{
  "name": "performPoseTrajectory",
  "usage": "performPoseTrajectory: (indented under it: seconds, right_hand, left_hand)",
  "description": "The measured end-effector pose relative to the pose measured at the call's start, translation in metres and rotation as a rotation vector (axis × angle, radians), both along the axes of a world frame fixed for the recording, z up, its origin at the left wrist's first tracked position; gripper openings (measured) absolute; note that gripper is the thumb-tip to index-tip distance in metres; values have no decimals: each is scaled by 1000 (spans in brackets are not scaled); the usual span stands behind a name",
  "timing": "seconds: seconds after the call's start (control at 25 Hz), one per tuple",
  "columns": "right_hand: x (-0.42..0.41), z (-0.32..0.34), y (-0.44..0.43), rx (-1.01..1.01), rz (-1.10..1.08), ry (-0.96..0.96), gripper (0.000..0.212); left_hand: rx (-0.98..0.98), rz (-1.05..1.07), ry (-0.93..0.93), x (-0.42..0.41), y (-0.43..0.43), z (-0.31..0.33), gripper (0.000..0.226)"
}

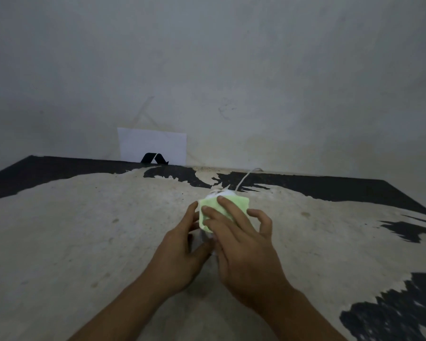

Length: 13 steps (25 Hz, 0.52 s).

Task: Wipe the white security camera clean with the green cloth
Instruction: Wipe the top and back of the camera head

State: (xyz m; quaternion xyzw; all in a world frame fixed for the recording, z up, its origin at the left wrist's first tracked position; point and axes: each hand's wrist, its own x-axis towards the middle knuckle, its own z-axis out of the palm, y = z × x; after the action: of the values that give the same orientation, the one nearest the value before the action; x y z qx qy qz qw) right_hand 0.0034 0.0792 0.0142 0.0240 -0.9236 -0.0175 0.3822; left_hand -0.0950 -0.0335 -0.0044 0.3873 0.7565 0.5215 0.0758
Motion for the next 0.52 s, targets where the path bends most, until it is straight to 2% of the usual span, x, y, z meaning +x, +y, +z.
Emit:
performPoseTrajectory:
  seconds: [0.08,0.16,0.2,0.32,0.36,0.44,0.52]
  right_hand:
    - [0,2,0,43,12,-22,33]
    - [0,4,9,-38,-40,30,35]
    - [1,2,14,-187,-64,64,35]
    - [-2,-7,28,-930,-29,92,27]
    - [-5,-9,32,-1063,-25,56,27]
    - [-3,-9,35,-1085,-9,28,24]
    - [1,-1,30,-955,58,106,21]
  left_hand:
    - [10,-4,13,1,0,1,64]
    - [-33,12,52,1,0,3,69]
    - [-49,22,67,1,0,4,69]
    - [-37,21,75,3,-1,4,58]
    - [-32,24,67,3,-2,4,56]
    - [-29,28,72,5,-3,5,56]
    - [-32,31,85,5,-2,7,55]
